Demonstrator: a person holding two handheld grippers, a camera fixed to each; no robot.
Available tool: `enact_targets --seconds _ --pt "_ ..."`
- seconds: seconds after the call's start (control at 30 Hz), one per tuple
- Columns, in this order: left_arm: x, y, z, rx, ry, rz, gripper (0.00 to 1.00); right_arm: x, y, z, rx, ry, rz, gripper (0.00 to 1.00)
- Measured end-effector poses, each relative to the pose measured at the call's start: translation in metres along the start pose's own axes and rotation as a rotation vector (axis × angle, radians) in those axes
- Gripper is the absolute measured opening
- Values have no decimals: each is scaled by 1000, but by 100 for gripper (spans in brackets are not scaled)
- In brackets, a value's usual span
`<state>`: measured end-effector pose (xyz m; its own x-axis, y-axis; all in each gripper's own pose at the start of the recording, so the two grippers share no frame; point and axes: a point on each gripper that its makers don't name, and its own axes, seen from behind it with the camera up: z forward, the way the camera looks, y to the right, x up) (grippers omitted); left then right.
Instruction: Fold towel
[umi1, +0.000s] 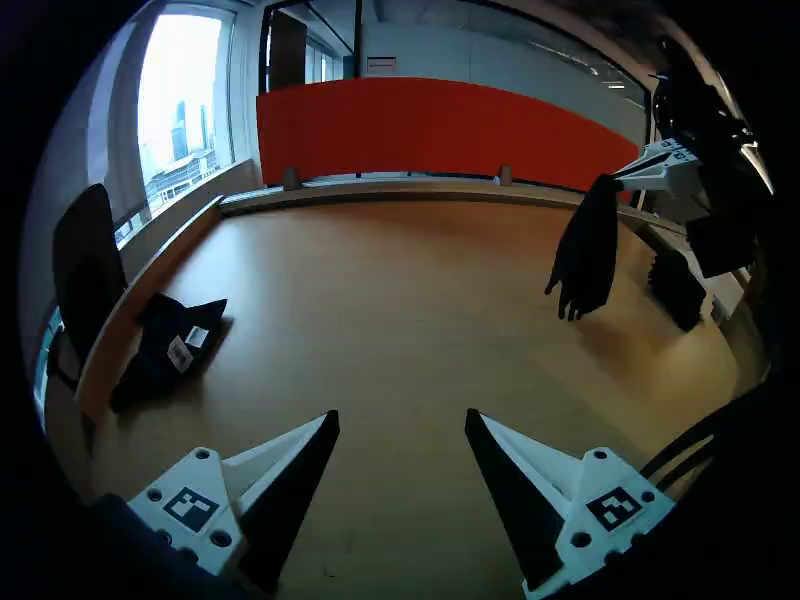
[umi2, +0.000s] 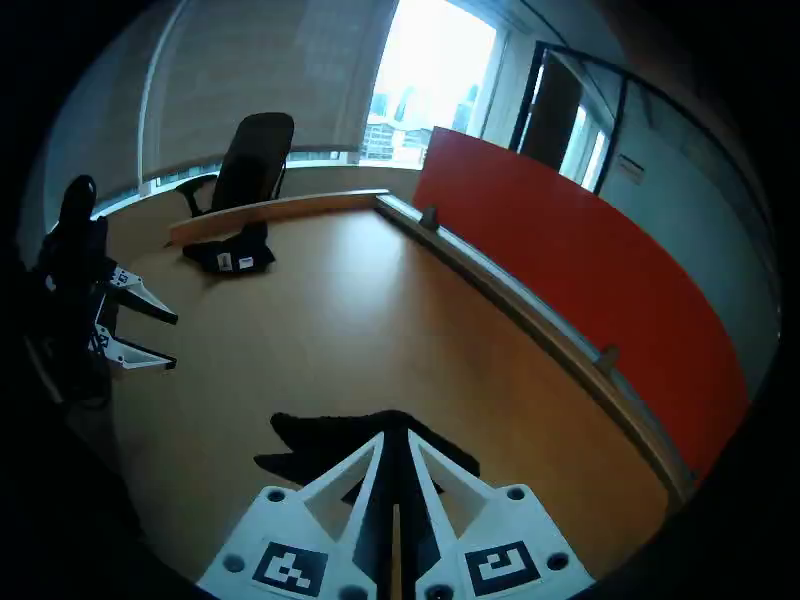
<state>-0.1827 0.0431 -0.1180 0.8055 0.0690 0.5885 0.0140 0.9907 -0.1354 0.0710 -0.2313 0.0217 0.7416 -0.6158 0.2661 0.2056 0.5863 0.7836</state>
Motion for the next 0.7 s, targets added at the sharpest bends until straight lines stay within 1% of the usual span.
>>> enact_targets --seconds 0.2,0.5,0.7 --pt "1 3 1 -7 0 2 94 -2 12 -5 -16 -1 4 1" --pt "2 6 1 -8 1 0 94 -7 25 -14 -27 -10 1 1" --pt "0 8 2 -8 0 -5 94 -13 34 -20 -35 -15 19 1"
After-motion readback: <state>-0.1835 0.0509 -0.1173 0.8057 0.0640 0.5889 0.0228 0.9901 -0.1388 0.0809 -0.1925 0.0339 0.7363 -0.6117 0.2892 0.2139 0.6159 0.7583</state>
